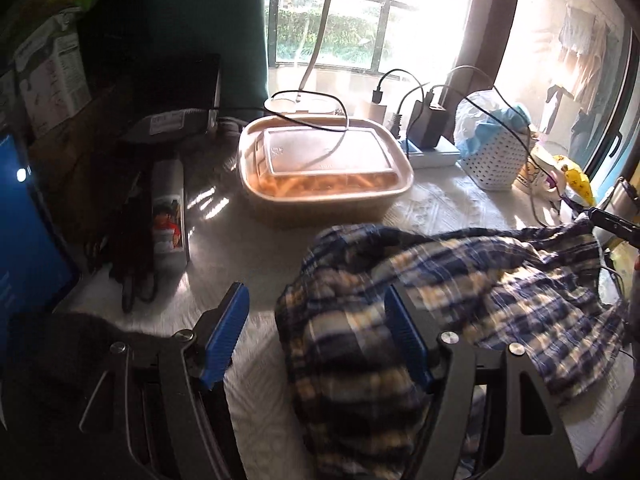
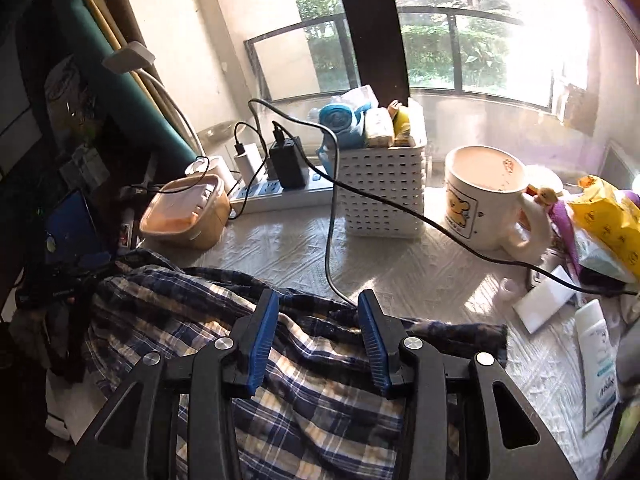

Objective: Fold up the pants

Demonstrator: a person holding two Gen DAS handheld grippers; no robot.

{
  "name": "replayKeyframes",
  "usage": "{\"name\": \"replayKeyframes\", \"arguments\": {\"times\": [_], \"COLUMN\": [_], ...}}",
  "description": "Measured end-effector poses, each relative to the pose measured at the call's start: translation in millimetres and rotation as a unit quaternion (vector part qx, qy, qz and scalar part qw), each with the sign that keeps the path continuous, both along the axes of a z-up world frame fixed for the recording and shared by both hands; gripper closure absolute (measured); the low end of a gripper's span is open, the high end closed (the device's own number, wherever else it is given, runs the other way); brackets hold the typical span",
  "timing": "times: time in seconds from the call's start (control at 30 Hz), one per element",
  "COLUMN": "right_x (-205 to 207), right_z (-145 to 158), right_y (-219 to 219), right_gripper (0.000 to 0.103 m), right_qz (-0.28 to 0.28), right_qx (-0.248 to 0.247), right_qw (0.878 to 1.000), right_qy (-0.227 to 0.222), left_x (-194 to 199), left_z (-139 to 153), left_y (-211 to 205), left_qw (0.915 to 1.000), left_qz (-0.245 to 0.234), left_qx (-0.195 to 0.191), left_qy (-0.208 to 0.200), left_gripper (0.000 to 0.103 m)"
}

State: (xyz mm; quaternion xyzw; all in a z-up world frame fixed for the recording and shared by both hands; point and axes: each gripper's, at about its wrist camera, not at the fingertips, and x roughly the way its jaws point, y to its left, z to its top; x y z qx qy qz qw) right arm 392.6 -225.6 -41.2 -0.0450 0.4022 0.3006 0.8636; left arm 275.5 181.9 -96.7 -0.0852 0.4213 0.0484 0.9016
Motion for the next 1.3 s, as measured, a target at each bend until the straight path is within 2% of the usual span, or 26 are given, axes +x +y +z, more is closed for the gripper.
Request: {"name": "replayKeyframes", "arguments": {"times": [0.03,0.1,0.17,0.23,0.47,0.7,0.77,0.93,1.0,1.07,1.17,1.3], "right_x": [-3,-13,-23,-35,-60,-69,-72,-76,-76,-76,-74,-74], "right_z": [3,6,3,-1,-8,-27,-31,-35,-37,-39,-42,-44], "right_y": [-5,-5,0,6,15,6,0,-12,-14,-14,-14,-16], "right_gripper": [0.058,0.048,0.014,0.005,0.003,0.0,0.0,0.0,0.0,0.0,0.0,0.0], "right_qz": [-0.003,-0.007,-0.007,0.002,0.009,-0.021,-0.027,-0.043,-0.044,-0.043,-0.043,-0.042], "right_qx": [-0.002,-0.007,-0.007,-0.002,0.006,-0.041,-0.04,-0.03,-0.027,-0.027,-0.025,-0.024], "right_qw": [1.0,1.0,1.0,1.0,1.0,0.999,0.999,0.999,0.999,0.999,0.999,0.999], "right_qy": [-0.003,-0.008,-0.014,-0.018,-0.011,-0.001,0.004,0.012,0.013,0.016,0.02,0.022], "left_x": [-7,-17,-27,-35,-35,-23,-20,-17,-19,-20,-20,-19], "left_z": [-1,-3,-7,-15,-48,-59,-63,-63,-62,-62,-64,-60], "left_y": [-2,-3,-1,1,8,-2,-2,-7,-8,-6,-7,-13], "left_qw": [1.0,0.9997,0.9987,0.9969,0.9878,0.9871,0.9791,0.9816,0.9827,0.9839,0.9834,0.9837], "left_qz": [0.003,0.012,0.023,0.03,0.046,0.04,0.024,0.025,0.028,0.036,0.039,0.04], "left_qx": [-0.009,-0.022,-0.045,-0.073,-0.147,-0.151,-0.199,-0.188,-0.182,-0.173,-0.174,-0.173], "left_qy": [0.001,0.0,0.0,0.006,0.027,0.036,0.032,0.022,0.022,0.026,0.031,0.028], "left_gripper": [0.033,0.033,0.033,0.033,0.033,0.032,0.032,0.033,0.039,0.061,0.07,0.074]}}
